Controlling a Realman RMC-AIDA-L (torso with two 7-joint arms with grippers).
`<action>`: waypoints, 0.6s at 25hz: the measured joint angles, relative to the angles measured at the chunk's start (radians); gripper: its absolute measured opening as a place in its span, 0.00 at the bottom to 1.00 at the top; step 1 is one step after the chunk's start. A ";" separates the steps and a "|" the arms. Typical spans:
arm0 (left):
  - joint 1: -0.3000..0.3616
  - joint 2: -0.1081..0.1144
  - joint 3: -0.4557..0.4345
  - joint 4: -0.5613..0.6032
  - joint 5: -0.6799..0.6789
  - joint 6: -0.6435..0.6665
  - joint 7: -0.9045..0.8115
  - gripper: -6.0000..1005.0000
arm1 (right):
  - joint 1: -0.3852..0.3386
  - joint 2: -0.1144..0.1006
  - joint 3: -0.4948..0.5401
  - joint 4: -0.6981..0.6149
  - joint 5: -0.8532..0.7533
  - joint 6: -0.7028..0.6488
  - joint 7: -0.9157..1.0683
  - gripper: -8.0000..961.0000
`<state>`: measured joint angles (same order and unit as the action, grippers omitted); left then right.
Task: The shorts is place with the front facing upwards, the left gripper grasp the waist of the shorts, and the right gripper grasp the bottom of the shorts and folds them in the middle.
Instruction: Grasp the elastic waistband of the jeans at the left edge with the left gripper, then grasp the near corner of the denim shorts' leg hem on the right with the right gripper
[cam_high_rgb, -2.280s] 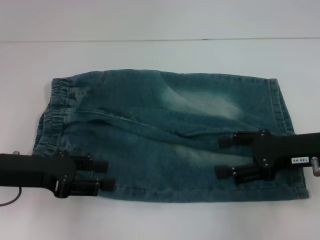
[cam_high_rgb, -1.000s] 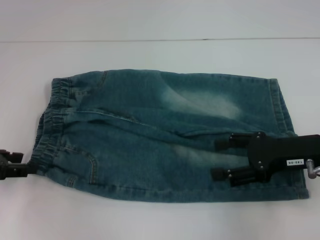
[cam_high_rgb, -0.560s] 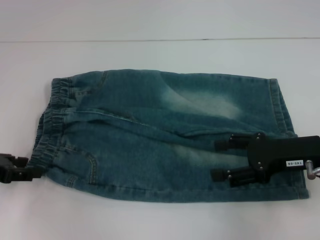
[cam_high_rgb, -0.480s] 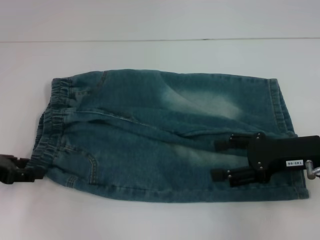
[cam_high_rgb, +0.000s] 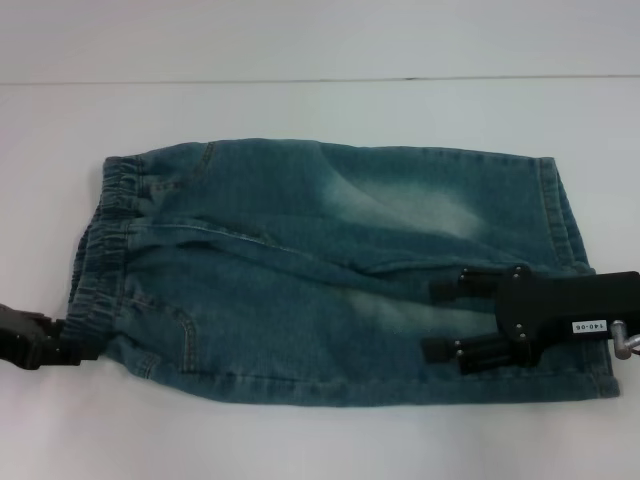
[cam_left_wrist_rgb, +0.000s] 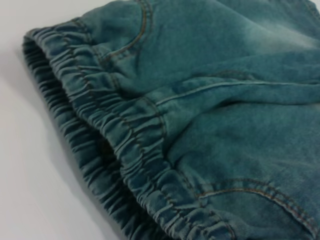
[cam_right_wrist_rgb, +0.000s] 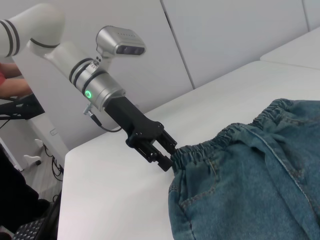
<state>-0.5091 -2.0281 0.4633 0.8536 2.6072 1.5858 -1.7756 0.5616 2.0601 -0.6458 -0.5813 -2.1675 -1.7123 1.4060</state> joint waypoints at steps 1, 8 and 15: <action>-0.001 0.000 0.000 0.004 -0.001 0.009 0.001 0.52 | -0.001 0.000 0.000 0.000 0.000 0.000 0.000 0.98; 0.001 -0.003 0.000 0.018 -0.010 0.020 0.015 0.45 | -0.002 0.000 0.000 0.000 0.000 0.002 -0.004 0.98; 0.000 -0.005 0.000 0.018 -0.010 0.030 0.020 0.13 | -0.003 0.000 0.000 0.000 0.000 0.002 -0.004 0.98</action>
<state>-0.5096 -2.0332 0.4633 0.8715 2.5975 1.6160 -1.7558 0.5584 2.0601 -0.6458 -0.5813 -2.1675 -1.7100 1.4019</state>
